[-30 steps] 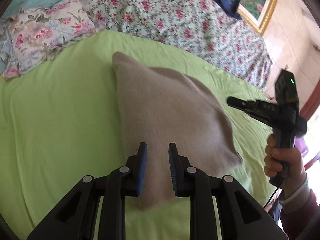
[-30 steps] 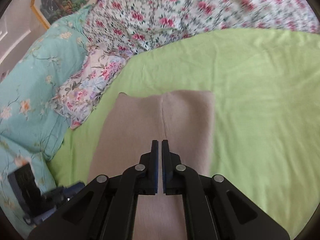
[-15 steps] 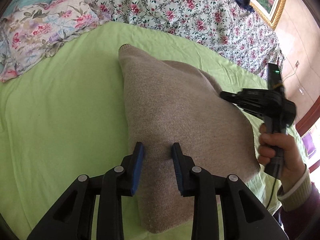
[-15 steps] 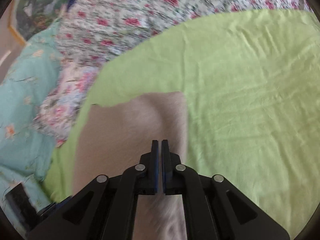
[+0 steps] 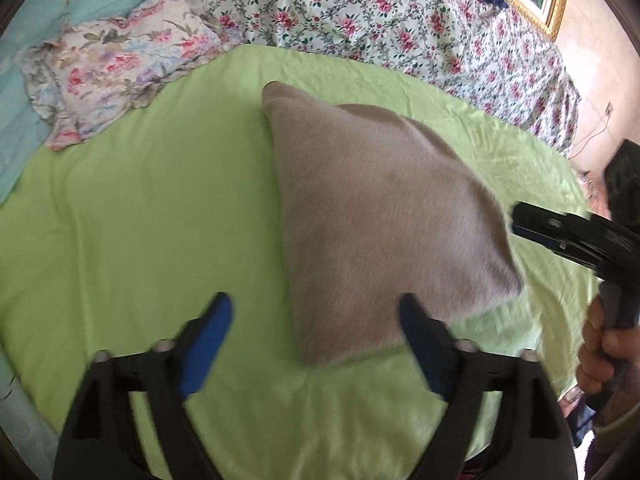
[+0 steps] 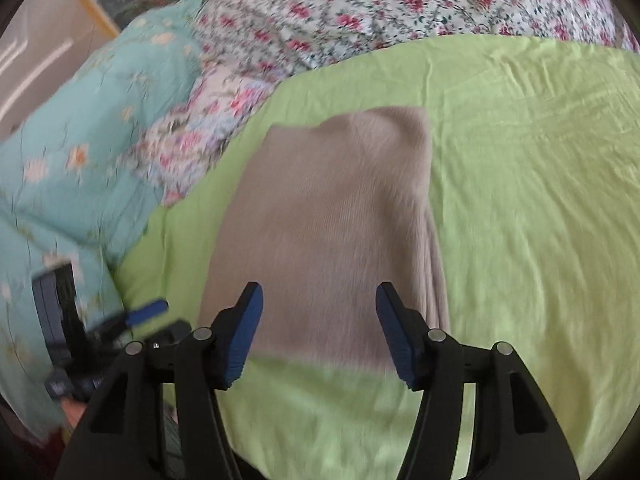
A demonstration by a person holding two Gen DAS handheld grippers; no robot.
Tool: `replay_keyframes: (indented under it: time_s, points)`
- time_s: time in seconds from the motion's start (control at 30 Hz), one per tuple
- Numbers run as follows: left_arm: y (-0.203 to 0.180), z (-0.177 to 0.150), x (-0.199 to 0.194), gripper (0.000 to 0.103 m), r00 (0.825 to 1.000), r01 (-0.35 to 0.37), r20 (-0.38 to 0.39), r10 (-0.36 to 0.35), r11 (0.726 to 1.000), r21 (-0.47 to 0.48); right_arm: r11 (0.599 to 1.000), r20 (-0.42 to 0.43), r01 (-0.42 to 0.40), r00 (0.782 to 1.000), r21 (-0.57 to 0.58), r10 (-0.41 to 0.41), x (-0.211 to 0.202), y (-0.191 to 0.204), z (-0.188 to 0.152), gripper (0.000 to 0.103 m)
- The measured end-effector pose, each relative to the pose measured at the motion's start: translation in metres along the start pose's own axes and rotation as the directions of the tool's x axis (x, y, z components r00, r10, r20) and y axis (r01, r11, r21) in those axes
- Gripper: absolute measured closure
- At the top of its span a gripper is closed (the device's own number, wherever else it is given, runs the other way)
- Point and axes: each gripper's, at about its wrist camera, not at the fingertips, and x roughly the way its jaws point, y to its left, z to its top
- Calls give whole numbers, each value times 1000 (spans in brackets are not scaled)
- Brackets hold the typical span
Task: Fold small clothes
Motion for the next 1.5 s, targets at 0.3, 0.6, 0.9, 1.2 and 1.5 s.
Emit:
replay_keyframes:
  time_s: [0.3, 0.6, 0.9, 1.2, 1.5]
  points:
    - [2, -35, -12, 13, 998, -51, -46, 52, 998, 21, 991, -77, 105, 991, -79, -111, -19, -13, -55, 30]
    - [7, -53, -12, 13, 990, -112, -81, 118, 991, 76, 986, -73, 147, 986, -84, -153, -45, -24, -58, 17]
    - [-8, -30, -68, 0, 989, -142, 55, 136, 982, 123, 983, 27, 118, 993, -141, -115, -78, -1, -34, 0]
    - [-18, -35, -32, 0, 988, -150, -6, 152, 977, 153, 985, -104, 123, 985, -123, -136, -26, -16, -54, 0]
    - [-16, -28, -10, 0, 983, -169, -40, 177, 974, 153, 981, -108, 126, 984, -150, -143, -12, -17, -38, 0]
